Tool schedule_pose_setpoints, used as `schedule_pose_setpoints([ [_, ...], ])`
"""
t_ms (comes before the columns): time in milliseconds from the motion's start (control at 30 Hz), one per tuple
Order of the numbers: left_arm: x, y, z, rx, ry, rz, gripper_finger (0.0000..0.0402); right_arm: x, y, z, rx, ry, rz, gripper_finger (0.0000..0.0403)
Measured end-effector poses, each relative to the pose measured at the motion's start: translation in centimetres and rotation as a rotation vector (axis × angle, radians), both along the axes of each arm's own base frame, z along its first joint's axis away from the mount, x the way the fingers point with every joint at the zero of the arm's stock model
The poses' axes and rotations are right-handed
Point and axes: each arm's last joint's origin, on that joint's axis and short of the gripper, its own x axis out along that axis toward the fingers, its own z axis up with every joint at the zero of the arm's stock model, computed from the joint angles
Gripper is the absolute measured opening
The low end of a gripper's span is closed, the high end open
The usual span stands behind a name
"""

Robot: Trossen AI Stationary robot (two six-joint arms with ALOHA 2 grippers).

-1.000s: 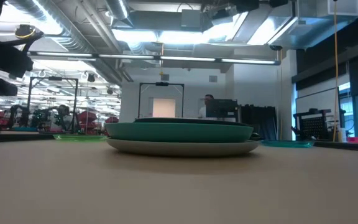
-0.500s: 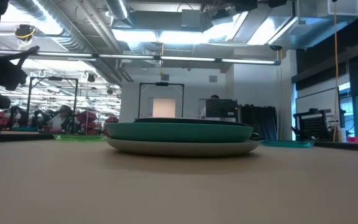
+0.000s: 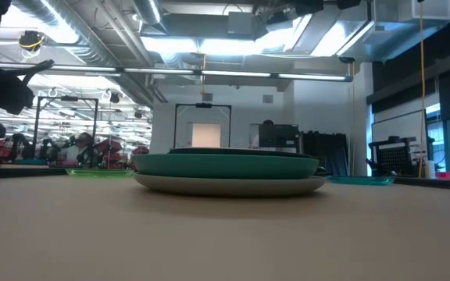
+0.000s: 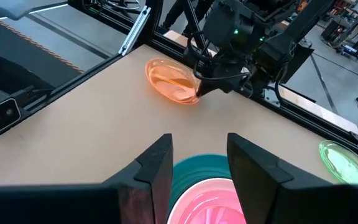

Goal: Stack plastic plates
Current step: Stack the transparent orange plate on top of the transparent pink plate

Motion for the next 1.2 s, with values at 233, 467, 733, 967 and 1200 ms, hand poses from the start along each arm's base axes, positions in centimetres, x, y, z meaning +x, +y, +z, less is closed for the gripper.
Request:
schedule_pose_setpoints([
  [233,1.7,-0.4,2.0,-0.005,-0.086,0.030,0.0002,0.0,0.0,0.0,0.000,0.000,0.000,0.0145],
  [467,4.2,-0.3,5.2,0.011,-0.230,0.078,0.0003,0.0,0.0,0.0,0.000,0.000,0.000,0.0145],
  [733,7.1,0.5,10.0,0.140,-0.475,0.071,0.0003,0.0,0.0,0.0,0.000,0.000,-0.001,0.0145],
  [967,8.6,2.6,12.1,0.359,-0.608,0.161,0.0003,0.0,0.0,0.0,0.000,-0.001,-0.001,0.0145],
  [1200,10.1,5.3,12.3,0.461,-0.723,0.311,0.0004,0.0,0.0,0.1,0.002,-0.009,-0.001,0.0145],
])
